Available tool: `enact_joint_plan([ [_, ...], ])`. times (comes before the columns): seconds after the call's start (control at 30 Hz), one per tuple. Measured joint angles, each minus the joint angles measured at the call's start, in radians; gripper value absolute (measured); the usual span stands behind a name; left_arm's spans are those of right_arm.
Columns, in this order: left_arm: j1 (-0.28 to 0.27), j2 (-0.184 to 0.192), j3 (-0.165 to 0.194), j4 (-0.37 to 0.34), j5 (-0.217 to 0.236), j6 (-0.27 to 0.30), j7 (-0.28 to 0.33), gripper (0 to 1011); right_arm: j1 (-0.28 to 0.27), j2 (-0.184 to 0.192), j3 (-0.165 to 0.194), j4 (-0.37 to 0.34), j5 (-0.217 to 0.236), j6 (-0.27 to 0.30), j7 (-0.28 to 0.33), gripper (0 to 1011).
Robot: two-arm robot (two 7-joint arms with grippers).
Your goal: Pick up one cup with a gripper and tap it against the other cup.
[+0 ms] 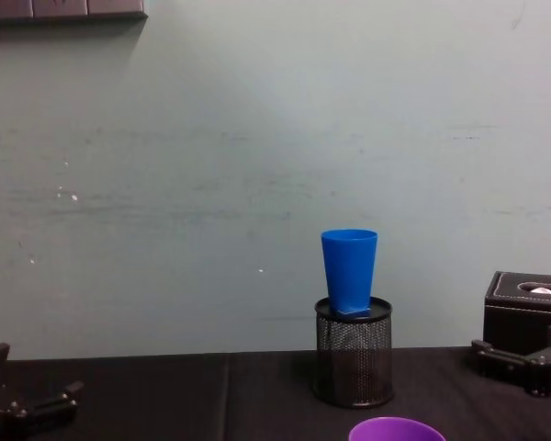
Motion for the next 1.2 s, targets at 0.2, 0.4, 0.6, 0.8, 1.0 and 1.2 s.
enact_joint_plan([
  [0.2, 0.000, 0.000, 0.000, 0.000, 0.000, 0.000, 0.000, 1000, 0.000, 0.003, -0.001, -0.002, 0.006, -0.002, 0.008, 1003],
  [0.4, 0.000, 0.000, 0.000, 0.000, 0.000, 0.000, 0.000, 1000, 0.000, 0.004, -0.001, -0.003, 0.009, -0.003, 0.013, 1003],
  [0.6, 0.000, 0.000, 0.000, 0.000, 0.000, 0.000, 0.000, 1000, 0.000, 0.005, -0.002, -0.004, 0.011, -0.004, 0.016, 1003],
  [0.8, 0.000, 0.000, 0.000, 0.000, 0.000, 0.000, 0.000, 1000, 0.000, 0.005, -0.002, -0.005, 0.013, -0.005, 0.018, 1002],
  [1.0, 0.000, 0.000, 0.000, 0.000, 0.000, 0.000, 0.000, 1000, 0.000, 0.006, -0.002, -0.005, 0.013, -0.005, 0.019, 1003],
  [1.2, 0.000, 0.000, 0.000, 0.000, 0.000, 0.000, 0.000, 1000, 0.000, 0.006, -0.002, -0.005, 0.014, -0.006, 0.020, 1003],
])
